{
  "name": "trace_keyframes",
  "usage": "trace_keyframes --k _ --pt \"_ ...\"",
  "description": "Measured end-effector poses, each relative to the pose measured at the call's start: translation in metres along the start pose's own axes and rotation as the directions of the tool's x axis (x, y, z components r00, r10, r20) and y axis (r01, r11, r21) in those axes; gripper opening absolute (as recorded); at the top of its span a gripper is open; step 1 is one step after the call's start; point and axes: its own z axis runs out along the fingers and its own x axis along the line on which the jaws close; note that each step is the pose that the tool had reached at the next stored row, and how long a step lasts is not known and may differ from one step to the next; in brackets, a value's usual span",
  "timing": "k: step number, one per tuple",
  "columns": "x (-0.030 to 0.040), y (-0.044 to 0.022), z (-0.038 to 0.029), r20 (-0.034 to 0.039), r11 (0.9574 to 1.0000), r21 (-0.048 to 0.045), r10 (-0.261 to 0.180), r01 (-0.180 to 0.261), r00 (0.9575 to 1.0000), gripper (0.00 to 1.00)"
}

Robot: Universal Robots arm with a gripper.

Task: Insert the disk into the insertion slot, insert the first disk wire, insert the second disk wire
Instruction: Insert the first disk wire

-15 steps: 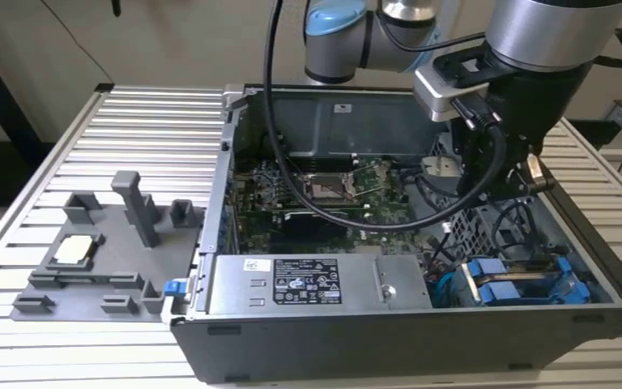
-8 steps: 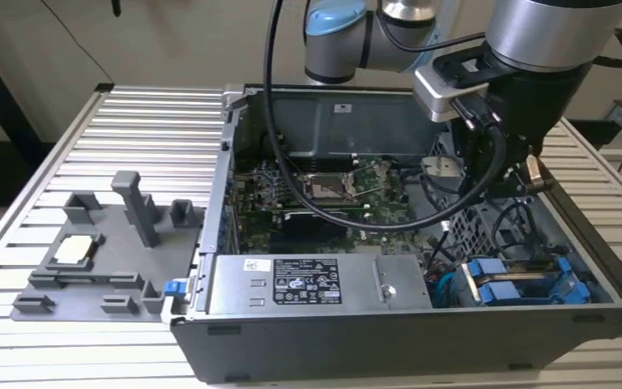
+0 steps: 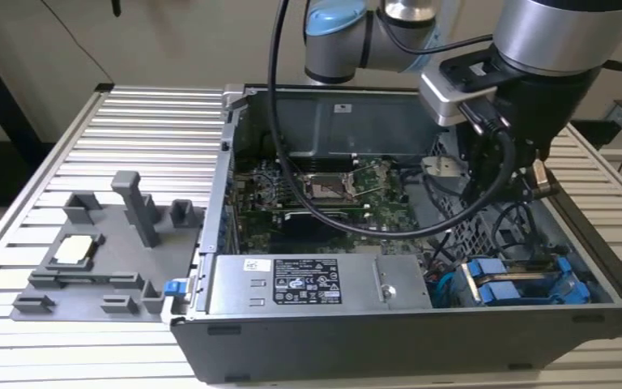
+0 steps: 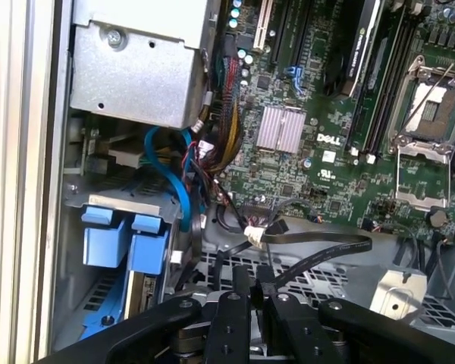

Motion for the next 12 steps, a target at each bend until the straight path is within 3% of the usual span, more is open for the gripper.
trace_keyframes --k 12 --pt "0.023 -0.0028 -0.0007 0.001 0.9999 -0.0107 0.006 -0.006 1.0 0.16"
